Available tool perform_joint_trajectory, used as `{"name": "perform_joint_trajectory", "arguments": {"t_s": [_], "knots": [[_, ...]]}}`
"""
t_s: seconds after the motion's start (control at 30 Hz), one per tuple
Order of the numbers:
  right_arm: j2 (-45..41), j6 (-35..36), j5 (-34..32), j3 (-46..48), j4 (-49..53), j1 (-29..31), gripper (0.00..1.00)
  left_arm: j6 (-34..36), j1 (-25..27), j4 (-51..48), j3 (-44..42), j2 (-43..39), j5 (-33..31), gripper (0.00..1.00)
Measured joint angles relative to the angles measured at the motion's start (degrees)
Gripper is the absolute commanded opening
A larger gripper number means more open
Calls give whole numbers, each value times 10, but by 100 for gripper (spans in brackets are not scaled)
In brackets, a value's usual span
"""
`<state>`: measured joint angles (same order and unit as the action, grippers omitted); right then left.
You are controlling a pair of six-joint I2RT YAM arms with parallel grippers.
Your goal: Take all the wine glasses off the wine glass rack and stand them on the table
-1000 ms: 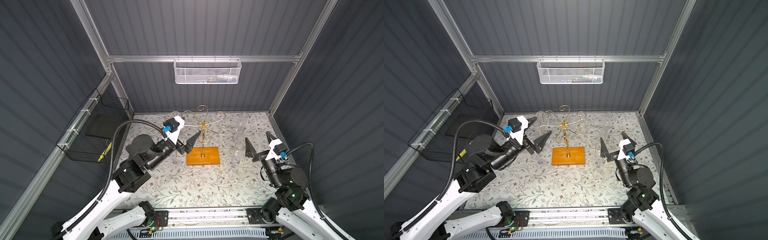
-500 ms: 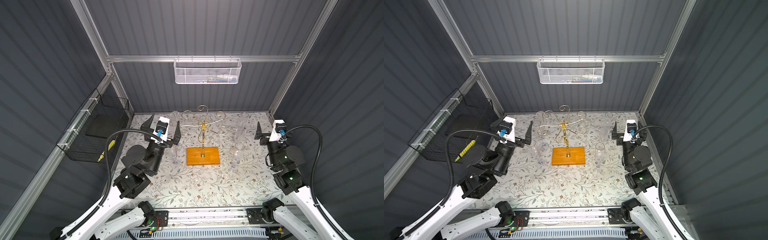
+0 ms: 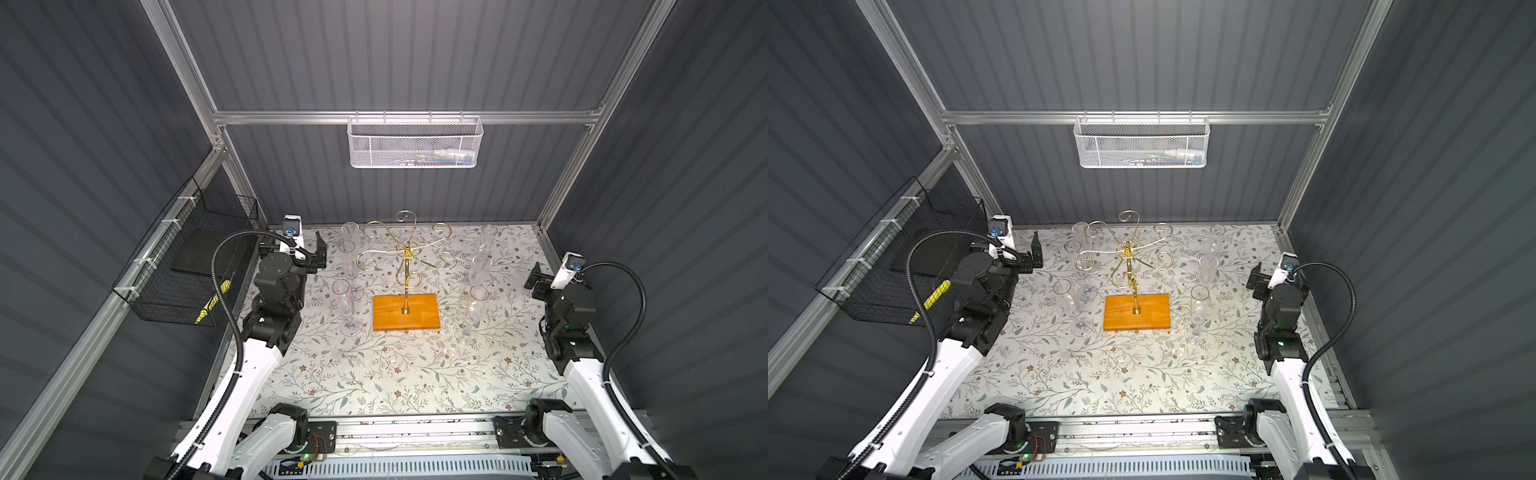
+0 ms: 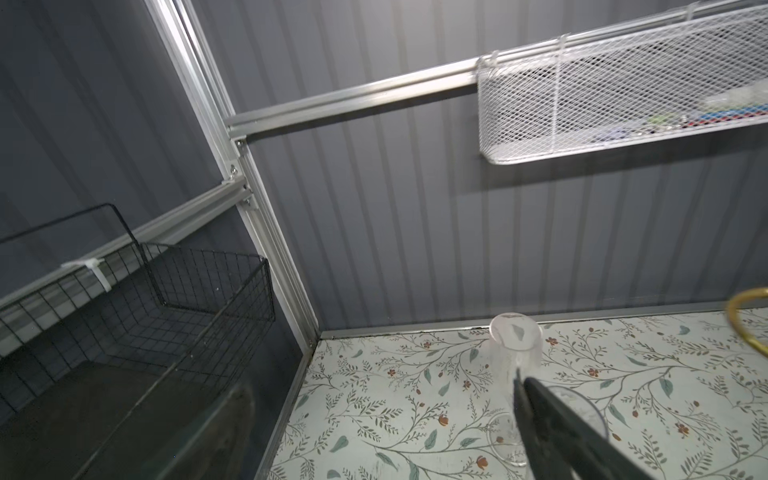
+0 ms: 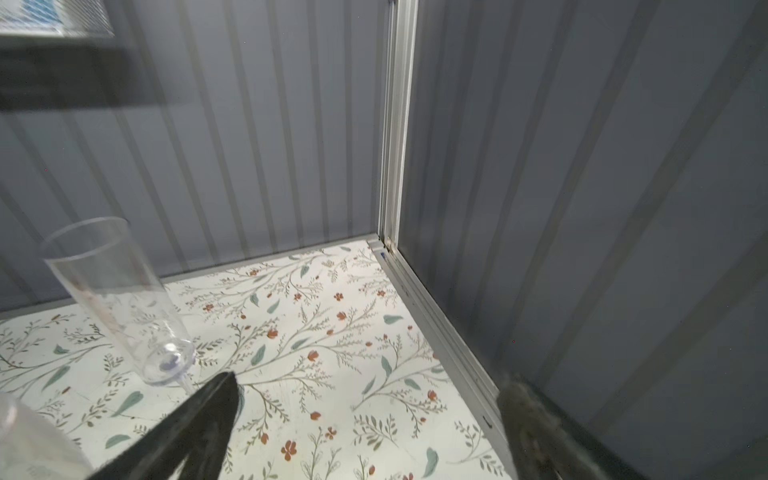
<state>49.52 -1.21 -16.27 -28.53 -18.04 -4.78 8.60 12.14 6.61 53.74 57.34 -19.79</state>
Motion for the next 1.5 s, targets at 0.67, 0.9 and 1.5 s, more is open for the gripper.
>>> {"name": "perform_joint_trajectory", "arguments": {"t_s": [0.67, 0.9, 1.5], "knots": [[214, -59, 140, 109, -218, -16, 99, -102, -81, 287, -318, 208, 79, 100], [332, -47, 149, 120, -341, -3, 99, -91, -82, 425, -318, 349, 99, 100], [337, -43, 148, 113, -374, 2, 99, -80, -84, 444, -264, 409, 125, 100]]}}
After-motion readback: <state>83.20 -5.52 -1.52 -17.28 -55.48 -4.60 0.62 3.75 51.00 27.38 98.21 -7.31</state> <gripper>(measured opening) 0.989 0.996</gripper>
